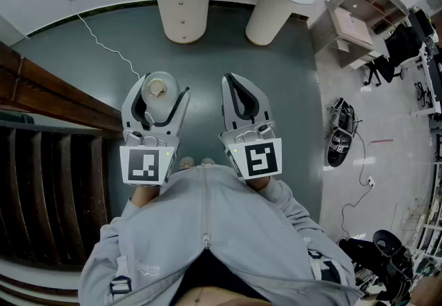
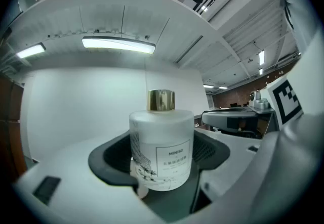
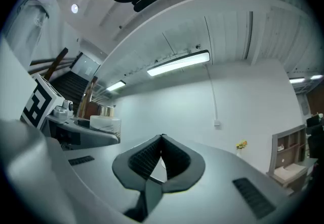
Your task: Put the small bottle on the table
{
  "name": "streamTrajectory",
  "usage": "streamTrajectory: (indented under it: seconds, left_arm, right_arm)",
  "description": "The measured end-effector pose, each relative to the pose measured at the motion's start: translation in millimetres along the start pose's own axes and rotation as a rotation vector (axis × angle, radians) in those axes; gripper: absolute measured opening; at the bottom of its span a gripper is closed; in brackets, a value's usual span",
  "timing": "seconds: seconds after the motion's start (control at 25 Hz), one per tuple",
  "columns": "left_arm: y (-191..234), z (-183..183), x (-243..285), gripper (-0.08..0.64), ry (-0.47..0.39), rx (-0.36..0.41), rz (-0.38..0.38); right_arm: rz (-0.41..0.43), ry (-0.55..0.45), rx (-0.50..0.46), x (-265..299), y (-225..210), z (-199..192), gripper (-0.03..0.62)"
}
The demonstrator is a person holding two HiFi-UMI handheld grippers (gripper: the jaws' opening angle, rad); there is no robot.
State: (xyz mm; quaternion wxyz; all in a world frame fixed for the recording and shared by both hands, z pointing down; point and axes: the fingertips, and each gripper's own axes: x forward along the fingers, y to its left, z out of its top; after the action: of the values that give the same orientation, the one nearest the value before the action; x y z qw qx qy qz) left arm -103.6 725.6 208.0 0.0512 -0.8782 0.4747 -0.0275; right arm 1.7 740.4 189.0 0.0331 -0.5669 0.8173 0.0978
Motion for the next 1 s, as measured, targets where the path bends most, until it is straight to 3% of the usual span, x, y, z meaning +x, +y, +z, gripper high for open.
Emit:
streamTrajectory:
  seconds: [0.56, 1.0]
  left_arm:
    - [-18.5, 1.8, 38.1, 0.331, -0.004, -0.014, 0.002]
    - [24.1, -4.3, 100.5, 0.331, -0.008, 0.005, 0.017]
  right_arm:
    - [-0.008, -0.021, 0.018, 11.5, -46.8, -8.6, 0.026]
    - [0.011, -0.001, 0.015, 80.6, -64.8, -29.2, 0.026]
